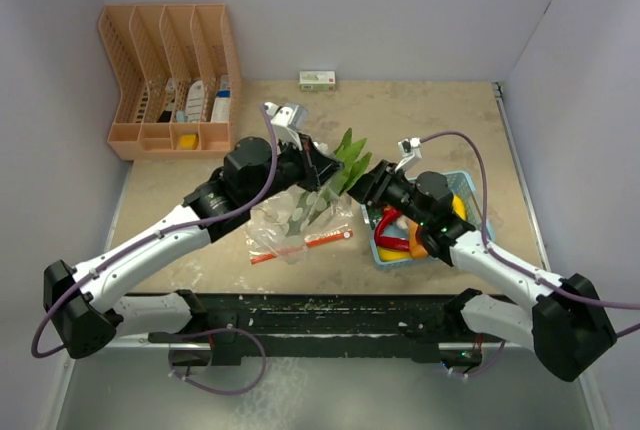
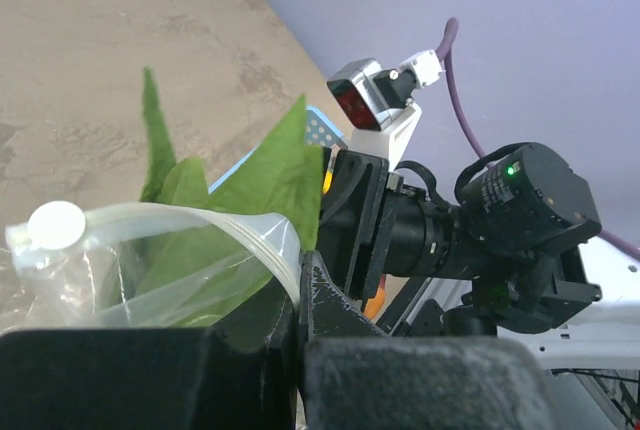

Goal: Place the food in the zip-top bag and seal the zipper
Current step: Adjust the zipper food storage bag at the center of the board.

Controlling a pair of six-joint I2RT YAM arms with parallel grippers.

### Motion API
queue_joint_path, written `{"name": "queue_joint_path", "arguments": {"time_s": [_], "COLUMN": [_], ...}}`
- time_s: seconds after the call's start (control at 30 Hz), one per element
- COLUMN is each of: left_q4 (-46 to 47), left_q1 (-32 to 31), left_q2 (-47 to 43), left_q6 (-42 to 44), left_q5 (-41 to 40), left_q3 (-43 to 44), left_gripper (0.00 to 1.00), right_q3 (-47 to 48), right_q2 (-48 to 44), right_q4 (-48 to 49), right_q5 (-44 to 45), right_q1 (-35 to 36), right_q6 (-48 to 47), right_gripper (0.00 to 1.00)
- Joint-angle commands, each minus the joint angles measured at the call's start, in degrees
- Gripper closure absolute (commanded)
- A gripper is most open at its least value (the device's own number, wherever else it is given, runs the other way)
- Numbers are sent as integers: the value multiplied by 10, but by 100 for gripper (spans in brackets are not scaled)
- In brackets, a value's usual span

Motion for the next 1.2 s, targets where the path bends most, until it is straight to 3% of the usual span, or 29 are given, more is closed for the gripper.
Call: {"name": "queue_joint_path", "arguments": {"time_s": [0.0,0.13,0.37,0.43,0.53,0.67,0.83,1.0,1.17], "left_q4": [45,42,42,42,36,-2,-101,-117,-153], "left_q1": [-1,-1,-1,-1,-1,-1,-1,-1,-1], "left_q2": [-18,-27,-33,-34,-40,-60,-81,-62,10], "left_q6": [-7,-3,-2,-3,-1,11,17,47,94], "left_q5": [9,1,-1,2,2,-23,-129,-177,-262], "left_q3": [38,40,41,40,38,26,4,9,74], "left_gripper": [100,100,100,100,100,100,100,100,100], "right_q3": [-6,-3,2,7,25,100,229,288,281], "right_q2": [-7,-22,-22,-19,-18,-63,-102,-80,-81], "right_q4": [47,4,12,11,-9,-143,-321,-363,-348], "right_q5": [-12,-1,-14,-20,-27,43,149,111,104], "right_q1": [0,0,0,0,0,0,0,-1,0], "right_q6": [4,-14,-18,-20,-36,-115,-221,-250,-232], "right_gripper": [55,56,65,75,100,100,100,100,100]}}
